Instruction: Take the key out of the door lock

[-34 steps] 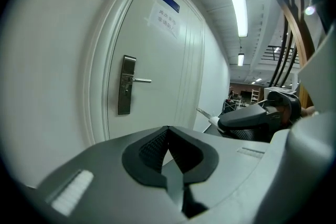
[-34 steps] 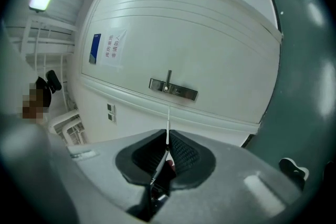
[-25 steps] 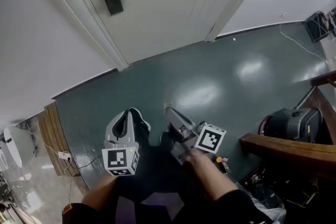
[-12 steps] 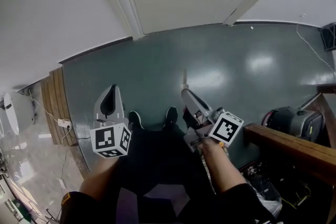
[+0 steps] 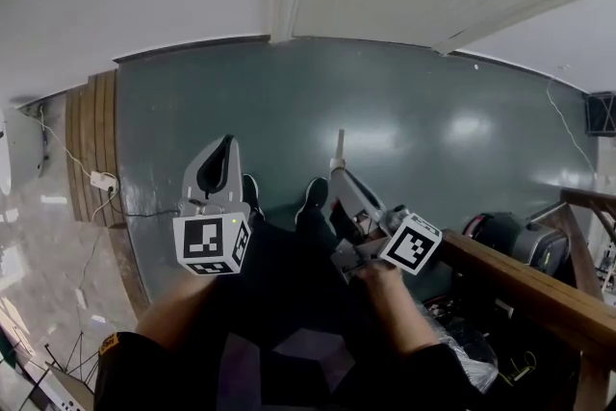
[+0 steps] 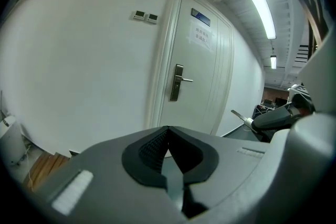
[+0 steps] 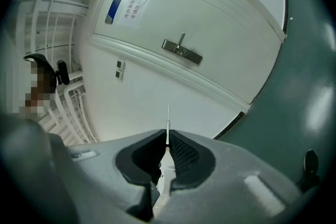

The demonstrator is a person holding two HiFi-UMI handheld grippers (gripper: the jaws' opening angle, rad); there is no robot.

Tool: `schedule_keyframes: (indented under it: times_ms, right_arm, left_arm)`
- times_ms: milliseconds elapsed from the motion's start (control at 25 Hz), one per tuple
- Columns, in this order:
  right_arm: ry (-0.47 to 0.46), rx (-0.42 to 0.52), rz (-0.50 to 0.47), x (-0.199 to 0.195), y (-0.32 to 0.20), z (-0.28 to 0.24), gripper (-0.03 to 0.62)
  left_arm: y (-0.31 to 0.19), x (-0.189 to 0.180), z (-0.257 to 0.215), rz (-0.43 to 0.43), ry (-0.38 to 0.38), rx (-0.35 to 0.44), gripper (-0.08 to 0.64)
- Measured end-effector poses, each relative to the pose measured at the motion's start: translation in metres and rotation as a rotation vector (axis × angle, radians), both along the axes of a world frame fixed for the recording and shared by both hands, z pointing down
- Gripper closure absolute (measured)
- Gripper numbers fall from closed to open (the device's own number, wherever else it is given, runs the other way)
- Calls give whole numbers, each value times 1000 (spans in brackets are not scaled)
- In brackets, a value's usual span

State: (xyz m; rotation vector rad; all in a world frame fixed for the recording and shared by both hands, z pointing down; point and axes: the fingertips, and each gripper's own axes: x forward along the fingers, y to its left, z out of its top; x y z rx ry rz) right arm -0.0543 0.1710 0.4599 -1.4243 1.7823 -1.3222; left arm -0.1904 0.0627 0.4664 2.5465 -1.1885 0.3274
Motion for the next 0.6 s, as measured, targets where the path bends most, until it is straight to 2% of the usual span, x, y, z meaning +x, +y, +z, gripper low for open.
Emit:
schedule_keyframes:
  times_ms: [240, 600]
  right_arm:
    - [68, 23, -23, -8, -6, -11, 580]
    - [70, 89, 5, 11, -8, -30, 578]
  left_arm:
    - [5, 3, -5, 32, 4, 12, 541]
    - [7, 33, -25, 86, 29, 65, 541]
